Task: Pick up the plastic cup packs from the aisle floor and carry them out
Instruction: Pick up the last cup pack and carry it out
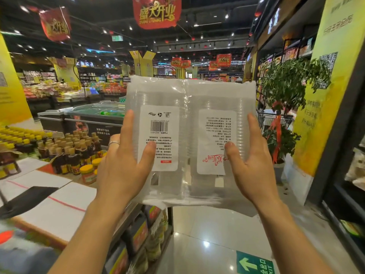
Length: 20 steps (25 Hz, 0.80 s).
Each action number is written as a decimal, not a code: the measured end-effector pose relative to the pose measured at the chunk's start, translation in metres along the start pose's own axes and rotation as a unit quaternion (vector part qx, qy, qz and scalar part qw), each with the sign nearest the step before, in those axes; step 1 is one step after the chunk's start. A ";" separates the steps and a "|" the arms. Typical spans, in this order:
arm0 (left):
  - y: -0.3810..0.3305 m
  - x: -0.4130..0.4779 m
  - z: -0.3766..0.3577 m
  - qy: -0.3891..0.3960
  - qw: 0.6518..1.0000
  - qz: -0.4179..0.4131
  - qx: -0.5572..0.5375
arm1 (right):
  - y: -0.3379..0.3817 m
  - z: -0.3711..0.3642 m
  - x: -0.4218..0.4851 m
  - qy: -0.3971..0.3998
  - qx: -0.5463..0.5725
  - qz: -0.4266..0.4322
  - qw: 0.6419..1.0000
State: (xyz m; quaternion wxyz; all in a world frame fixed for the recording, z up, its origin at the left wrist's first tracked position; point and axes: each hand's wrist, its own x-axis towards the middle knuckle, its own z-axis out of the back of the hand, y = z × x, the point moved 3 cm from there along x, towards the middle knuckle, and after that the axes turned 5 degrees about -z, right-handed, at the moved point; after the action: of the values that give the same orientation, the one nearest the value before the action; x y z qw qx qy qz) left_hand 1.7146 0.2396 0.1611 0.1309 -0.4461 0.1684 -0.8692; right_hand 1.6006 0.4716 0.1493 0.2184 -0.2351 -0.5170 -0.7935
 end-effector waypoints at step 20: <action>0.041 0.273 -0.308 -0.010 0.999 -0.022 -0.036 | -0.182 -0.124 0.332 -0.021 -0.043 0.004 0.999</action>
State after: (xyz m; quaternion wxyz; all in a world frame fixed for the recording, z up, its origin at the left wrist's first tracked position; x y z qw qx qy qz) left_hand 1.3105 0.1538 0.1764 0.0971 -0.4632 0.1879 -0.8607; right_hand 1.2118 0.3903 0.1737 0.1998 -0.2631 -0.4859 -0.8092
